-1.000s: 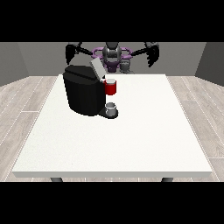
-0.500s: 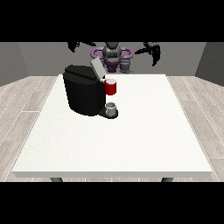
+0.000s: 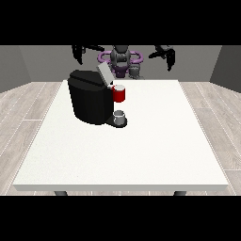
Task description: Insert the coffee pod into the coffee machine and close the lid
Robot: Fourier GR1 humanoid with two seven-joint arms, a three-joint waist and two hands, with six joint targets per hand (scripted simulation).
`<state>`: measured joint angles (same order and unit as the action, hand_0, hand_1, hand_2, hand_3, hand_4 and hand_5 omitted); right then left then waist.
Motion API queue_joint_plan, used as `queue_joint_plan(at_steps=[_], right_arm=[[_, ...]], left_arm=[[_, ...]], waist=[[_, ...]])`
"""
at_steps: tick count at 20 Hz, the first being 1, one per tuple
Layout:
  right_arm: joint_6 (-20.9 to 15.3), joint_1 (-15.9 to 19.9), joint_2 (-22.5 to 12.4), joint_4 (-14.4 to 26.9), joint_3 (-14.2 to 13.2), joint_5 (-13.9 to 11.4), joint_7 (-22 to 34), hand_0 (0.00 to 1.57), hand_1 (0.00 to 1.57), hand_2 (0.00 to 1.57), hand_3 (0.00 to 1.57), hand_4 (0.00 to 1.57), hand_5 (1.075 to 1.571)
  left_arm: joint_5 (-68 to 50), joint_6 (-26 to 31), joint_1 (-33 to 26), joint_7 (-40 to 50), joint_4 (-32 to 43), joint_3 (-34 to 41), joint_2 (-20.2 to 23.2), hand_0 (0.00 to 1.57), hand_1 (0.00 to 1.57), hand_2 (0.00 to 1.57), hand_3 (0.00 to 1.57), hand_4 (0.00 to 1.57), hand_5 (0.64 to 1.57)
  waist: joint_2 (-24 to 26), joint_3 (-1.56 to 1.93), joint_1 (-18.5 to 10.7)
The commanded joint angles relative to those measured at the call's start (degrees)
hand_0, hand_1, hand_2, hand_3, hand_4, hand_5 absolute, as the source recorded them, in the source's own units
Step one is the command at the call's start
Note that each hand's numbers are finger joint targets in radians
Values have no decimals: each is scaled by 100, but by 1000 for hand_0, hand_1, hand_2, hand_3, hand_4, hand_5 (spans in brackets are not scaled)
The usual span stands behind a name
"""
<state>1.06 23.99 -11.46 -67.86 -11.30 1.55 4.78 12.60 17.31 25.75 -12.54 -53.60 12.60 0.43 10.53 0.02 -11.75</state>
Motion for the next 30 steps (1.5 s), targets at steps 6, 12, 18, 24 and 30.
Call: queue_joint_plan(at_steps=[6, 12, 18, 24, 30], right_arm=[[-75, 540, 133, 579, -86, 227, -33, 0, 0, 0, 0, 65, 1571], [292, 942, -280, 1021, -180, 264, -298, 0, 0, 0, 0, 0, 1571], [213, 1109, -54, 1116, 153, 45, -390, 0, 0, 0, 0, 0, 1571], [184, 1205, 113, 1208, 323, -28, -279, 0, 0, 0, 0, 79, 1571], [83, 1953, -106, 1191, 285, -159, -303, 0, 0, 0, 0, 200, 1571]], left_arm=[[-327, -340, -469, 566, -1357, -481, -42, 0, 0, 0, 0, 323, 1571], [-609, -9, -685, 573, -2062, -469, 217, 0, 0, 0, 0, 349, 1571], [-757, -169, -851, 897, -2580, -447, 264, 0, 0, 0, 0, 374, 1571], [-579, -356, -1504, 916, -3056, -797, 100, 0, 0, 0, 0, 309, 1571], [-673, -296, -1239, 444, -2714, -370, 608, 0, 0, 0, 0, 347, 1571]], waist=[[-580, 0, 64], [-1034, 0, -32], [-1101, 0, 103], [-1026, 0, 91], [-1603, -1, 74]])
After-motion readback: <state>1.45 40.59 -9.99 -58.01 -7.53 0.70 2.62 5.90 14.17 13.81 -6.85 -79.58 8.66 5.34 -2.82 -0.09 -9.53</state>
